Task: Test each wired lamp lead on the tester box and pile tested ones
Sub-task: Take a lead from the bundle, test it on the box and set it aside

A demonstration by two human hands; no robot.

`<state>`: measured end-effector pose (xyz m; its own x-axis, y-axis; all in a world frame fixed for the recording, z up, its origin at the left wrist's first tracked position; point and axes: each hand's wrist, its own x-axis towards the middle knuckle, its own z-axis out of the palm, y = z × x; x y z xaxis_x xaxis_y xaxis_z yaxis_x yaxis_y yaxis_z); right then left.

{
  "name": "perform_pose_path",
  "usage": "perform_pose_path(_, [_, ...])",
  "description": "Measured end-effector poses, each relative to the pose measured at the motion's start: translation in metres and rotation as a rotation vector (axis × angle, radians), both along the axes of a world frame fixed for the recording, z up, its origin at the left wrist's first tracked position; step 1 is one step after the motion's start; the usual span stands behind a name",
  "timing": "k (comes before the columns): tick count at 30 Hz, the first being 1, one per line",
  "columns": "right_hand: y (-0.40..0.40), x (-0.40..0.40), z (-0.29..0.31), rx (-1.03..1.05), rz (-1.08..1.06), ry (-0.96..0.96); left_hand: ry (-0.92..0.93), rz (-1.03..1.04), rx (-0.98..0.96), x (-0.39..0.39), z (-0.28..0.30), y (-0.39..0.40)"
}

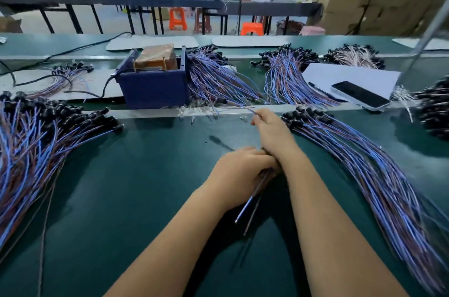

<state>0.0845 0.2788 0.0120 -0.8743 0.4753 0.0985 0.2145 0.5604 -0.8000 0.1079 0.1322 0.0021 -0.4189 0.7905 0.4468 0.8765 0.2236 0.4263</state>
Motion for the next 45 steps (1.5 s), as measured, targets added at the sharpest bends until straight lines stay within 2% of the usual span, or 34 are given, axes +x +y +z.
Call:
perform_pose_path(3, [0.040,0.024,0.010,0.096,-0.012,-0.007,-0.029,-0.051,0.043,0.025,0.005,0.036])
perform_pose_path(7, [0.089,0.059,0.024,0.222,-0.088,-0.032,-0.167,-0.176,0.030,0.056,0.004,0.081])
perform_pose_path(12, [0.124,0.086,0.026,0.564,-0.281,-0.332,-0.277,-0.274,-0.022,0.076,-0.001,0.103])
perform_pose_path(15, [0.117,0.085,0.022,0.591,-0.357,-0.311,-0.321,-0.237,-0.029,0.075,0.003,0.102])
perform_pose_path(17, [0.101,0.077,0.023,0.561,-0.352,-0.214,-0.307,-0.076,-0.027,0.070,0.007,0.096])
perform_pose_path(20, [0.067,0.058,0.025,0.458,-0.252,-0.045,-0.274,0.316,-0.049,0.044,0.005,0.075])
perform_pose_path(22, [0.036,0.044,0.024,0.351,-0.158,0.069,-0.343,0.501,-0.036,0.022,0.003,0.052])
perform_pose_path(24, [-0.001,0.027,0.020,0.220,-0.058,0.152,-0.457,0.589,0.038,0.004,0.005,0.026])
perform_pose_path(26, [-0.042,0.007,0.015,0.081,0.039,0.182,-0.530,0.667,0.144,-0.012,0.010,0.002])
perform_pose_path(29, [-0.101,-0.021,0.010,-0.135,0.104,0.198,-0.535,0.842,0.276,-0.034,0.020,-0.037])
perform_pose_path(32, [-0.148,-0.035,0.002,-0.208,0.185,0.172,-0.492,1.024,0.364,-0.057,0.019,-0.081])
perform_pose_path(34, [-0.168,-0.036,-0.009,-0.132,0.297,0.132,-0.467,1.136,0.311,-0.070,0.015,-0.108])
perform_pose_path(36, [-0.174,-0.037,-0.018,0.072,0.371,0.087,-0.447,1.203,0.190,-0.080,0.012,-0.127])
perform_pose_path(37, [-0.173,-0.038,-0.020,0.088,0.377,0.086,-0.438,1.225,0.120,-0.083,0.011,-0.135])
perform_pose_path(41, [-0.167,-0.037,-0.022,-0.169,0.356,0.133,-0.392,1.286,-0.157,-0.096,0.006,-0.150])
perform_pose_path(43, [-0.168,-0.037,-0.024,-0.144,0.373,0.131,-0.352,1.315,-0.165,-0.097,0.001,-0.150])
perform_pose_path(45, [-0.171,-0.039,-0.025,-0.036,0.378,0.133,-0.309,1.334,-0.122,-0.098,-0.003,-0.149])
